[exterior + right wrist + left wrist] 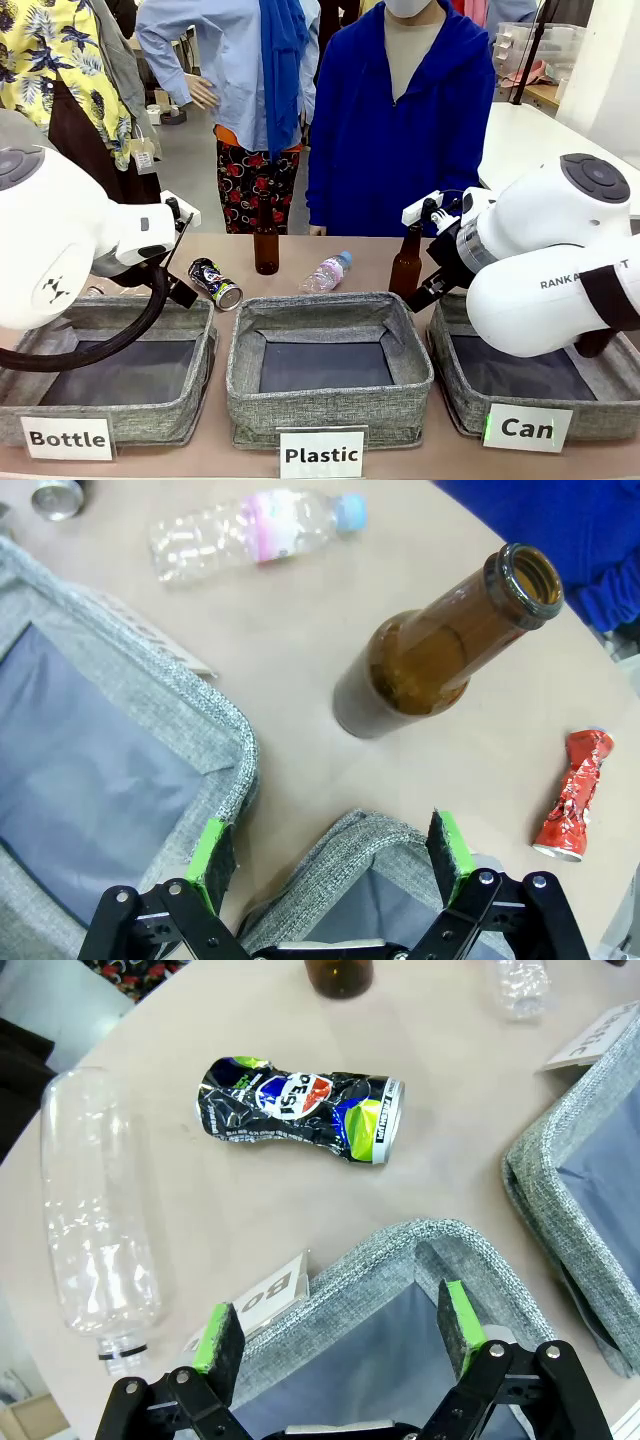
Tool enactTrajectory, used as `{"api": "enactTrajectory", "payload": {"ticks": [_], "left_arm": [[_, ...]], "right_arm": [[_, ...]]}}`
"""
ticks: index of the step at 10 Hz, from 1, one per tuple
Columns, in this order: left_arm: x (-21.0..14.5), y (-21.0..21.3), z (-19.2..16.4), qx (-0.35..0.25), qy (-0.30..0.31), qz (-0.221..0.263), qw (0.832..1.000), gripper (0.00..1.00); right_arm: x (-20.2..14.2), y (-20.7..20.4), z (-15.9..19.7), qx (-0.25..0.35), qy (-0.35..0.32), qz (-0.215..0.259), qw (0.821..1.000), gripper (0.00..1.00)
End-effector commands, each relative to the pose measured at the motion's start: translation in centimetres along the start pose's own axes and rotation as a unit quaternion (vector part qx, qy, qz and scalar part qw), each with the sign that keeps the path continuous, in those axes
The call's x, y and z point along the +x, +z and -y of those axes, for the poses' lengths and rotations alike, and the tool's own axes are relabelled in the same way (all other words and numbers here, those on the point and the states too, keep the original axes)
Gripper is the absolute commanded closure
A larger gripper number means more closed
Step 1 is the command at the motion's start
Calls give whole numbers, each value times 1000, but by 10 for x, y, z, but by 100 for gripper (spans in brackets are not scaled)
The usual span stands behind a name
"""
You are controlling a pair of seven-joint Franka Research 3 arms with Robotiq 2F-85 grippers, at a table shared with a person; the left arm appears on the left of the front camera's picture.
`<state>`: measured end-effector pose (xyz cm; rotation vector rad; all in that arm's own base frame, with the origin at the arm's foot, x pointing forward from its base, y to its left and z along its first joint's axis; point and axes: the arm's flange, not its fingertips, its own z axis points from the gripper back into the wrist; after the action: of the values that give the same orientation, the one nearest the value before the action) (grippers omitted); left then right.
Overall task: Sort the can waste into the basket.
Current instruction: Pick up the can waste from the table and place it in the right Fabric basket.
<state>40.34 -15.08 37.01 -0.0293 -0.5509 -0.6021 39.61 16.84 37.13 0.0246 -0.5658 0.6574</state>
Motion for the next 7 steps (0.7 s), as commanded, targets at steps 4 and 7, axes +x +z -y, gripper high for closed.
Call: {"api": "enactTrajectory", "payload": {"ticks": [4,7], "left_arm": [[0,0,0,0,0,0,1000,0],[0,48,14,-152,42,16,987,0]], "right_arm": [[0,0,0,0,0,0,1000,0],[8,51,-6,73,-44,-18,996,0]]}}
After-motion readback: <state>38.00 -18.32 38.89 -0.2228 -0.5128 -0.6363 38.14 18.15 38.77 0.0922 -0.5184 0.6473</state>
